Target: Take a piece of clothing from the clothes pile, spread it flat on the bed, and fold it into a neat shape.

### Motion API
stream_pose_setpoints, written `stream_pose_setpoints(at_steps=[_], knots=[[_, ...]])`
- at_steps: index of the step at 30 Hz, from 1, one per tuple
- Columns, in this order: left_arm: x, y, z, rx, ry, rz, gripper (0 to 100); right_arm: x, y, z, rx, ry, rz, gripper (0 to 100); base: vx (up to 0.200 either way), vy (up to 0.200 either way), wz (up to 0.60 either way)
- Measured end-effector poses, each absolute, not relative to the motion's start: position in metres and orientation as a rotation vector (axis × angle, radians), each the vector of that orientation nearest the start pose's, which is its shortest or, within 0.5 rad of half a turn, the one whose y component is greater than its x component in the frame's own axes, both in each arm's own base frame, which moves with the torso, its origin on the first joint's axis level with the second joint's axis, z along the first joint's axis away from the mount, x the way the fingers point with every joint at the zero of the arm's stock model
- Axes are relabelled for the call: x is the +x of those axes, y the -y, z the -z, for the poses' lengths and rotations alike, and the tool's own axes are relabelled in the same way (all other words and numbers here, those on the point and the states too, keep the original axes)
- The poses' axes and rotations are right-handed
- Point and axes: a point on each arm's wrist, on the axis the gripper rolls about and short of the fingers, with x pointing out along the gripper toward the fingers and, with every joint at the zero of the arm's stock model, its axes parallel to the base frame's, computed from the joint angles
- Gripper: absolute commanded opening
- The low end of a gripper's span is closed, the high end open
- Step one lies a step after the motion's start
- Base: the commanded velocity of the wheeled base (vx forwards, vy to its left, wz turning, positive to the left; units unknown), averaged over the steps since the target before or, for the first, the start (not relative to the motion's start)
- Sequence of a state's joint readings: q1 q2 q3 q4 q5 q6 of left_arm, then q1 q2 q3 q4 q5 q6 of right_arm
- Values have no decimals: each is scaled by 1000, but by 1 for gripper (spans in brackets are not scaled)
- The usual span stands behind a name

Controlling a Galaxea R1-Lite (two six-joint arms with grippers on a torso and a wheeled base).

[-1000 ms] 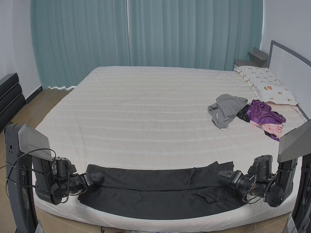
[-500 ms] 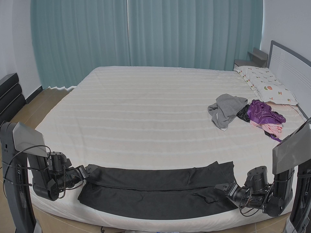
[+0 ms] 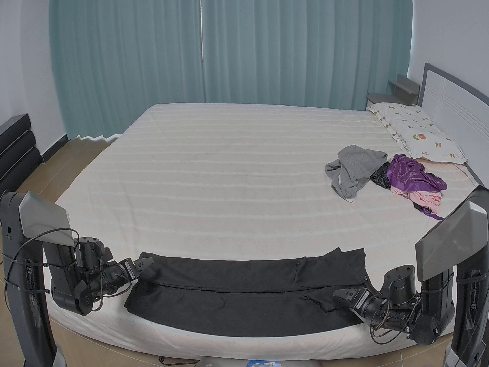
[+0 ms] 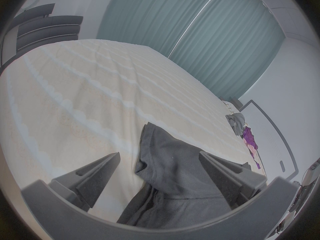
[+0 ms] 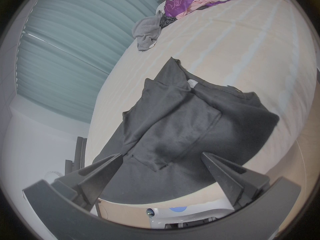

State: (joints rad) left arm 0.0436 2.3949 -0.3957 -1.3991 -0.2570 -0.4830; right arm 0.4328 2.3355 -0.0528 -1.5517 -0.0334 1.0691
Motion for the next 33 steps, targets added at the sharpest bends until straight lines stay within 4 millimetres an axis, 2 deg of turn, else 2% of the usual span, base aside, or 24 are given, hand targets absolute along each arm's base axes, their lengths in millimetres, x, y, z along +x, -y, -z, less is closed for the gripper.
stream_pose_setpoints(at_steps=[11,31,32,33], knots=[[304,-12,47,-561,-629,46,100,230,-96,35,870,-752,35,100,0,0,0],[306,-15,50,-565,-627,38,100,243,-102,59,760,-714,100,100,0,0,0],[306,-15,50,-565,-627,38,100,243,-102,60,760,-714,101,0,0,0,0],[306,-14,50,-565,-627,38,100,243,-102,60,760,-714,102,0,0,0,0]])
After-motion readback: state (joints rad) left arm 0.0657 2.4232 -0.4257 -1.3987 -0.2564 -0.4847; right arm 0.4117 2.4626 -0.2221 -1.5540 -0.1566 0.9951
